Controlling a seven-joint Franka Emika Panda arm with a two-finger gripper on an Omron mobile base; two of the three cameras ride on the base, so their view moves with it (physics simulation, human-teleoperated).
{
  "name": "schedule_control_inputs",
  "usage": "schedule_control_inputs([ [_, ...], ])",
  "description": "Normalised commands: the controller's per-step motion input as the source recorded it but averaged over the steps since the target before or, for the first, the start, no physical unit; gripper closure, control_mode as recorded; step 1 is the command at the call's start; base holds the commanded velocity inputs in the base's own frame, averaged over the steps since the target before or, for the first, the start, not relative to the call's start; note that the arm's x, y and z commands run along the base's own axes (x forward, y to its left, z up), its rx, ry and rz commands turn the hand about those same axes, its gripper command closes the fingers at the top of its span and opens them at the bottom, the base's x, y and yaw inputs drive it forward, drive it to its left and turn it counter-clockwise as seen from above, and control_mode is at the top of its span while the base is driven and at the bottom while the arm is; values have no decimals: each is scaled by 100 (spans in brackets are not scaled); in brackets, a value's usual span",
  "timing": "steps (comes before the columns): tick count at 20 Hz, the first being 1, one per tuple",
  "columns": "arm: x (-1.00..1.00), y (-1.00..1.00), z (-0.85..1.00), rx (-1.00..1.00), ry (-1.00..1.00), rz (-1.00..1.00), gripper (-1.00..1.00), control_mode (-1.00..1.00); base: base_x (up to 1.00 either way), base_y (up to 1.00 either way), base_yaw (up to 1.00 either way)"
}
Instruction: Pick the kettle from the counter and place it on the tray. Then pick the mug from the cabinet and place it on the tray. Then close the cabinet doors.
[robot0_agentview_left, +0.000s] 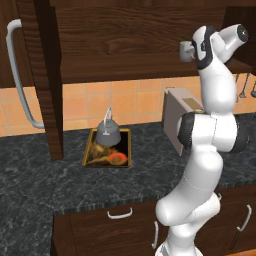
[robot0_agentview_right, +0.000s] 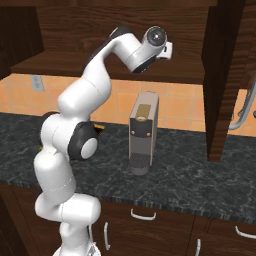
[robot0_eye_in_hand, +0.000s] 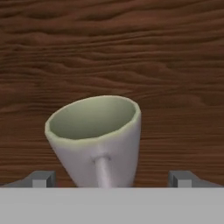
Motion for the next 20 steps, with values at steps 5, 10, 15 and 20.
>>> schedule_control_inputs([
  [5,10,0,-2,0,0,2,-100,-100,0,0,0],
  [10,0,0,-4,0,-4,0,100,-100,0,0,0],
  [15,-1,0,-2,0,-9,0,100,-100,0,0,0],
  [20,-35,8,-1,0,-12,0,100,-100,0,0,0],
])
